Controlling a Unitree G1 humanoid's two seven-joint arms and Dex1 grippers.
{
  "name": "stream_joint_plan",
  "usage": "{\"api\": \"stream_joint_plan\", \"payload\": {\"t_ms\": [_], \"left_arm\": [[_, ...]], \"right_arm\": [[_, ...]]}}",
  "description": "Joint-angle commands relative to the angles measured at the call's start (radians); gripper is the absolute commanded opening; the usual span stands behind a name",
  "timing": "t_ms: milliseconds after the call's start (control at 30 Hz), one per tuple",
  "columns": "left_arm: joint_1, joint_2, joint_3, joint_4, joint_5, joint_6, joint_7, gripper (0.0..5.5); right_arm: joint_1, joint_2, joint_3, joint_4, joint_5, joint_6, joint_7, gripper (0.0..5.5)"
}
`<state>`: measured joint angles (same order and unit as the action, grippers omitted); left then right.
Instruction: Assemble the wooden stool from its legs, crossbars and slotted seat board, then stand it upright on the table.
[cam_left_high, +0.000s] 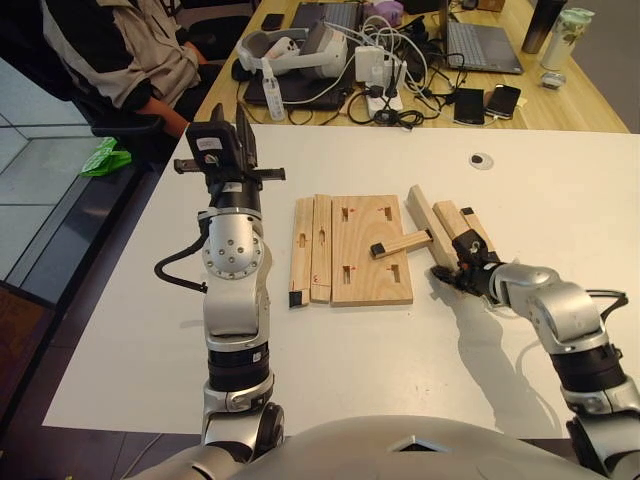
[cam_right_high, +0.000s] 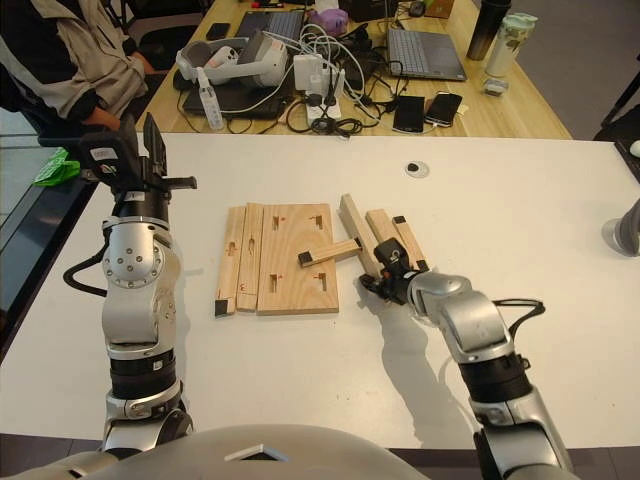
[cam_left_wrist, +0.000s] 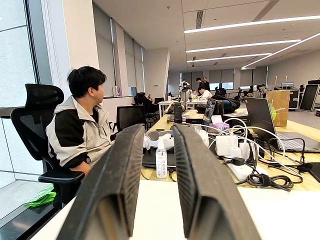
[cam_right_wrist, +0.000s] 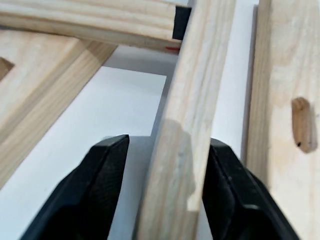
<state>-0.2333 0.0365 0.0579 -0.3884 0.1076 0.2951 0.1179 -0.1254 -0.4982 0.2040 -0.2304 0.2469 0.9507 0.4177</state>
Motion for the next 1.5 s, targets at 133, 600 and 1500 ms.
{"api": "stream_joint_plan", "payload": {"t_ms": [133,600,1500], "left_arm": [[-0.008,-0.006,-0.002,-0.008,0.004,0.015,0.005,1.04],[0.016,-0.020,-0.009,-0.019,0.006,0.015,0.012,1.04],[0.059,-0.019,-0.018,-0.037,0.007,0.022,0.007,1.04]], "right_arm": [[0.056,0.081,-0.076,0.014,-0.002,-0.026,-0.073,2.35],[0.073,0.153,-0.142,-0.006,-0.002,-0.103,-0.100,2.35],[0.110,0.219,-0.150,-0.015,0.001,-0.123,-0.119,2.35]]}}
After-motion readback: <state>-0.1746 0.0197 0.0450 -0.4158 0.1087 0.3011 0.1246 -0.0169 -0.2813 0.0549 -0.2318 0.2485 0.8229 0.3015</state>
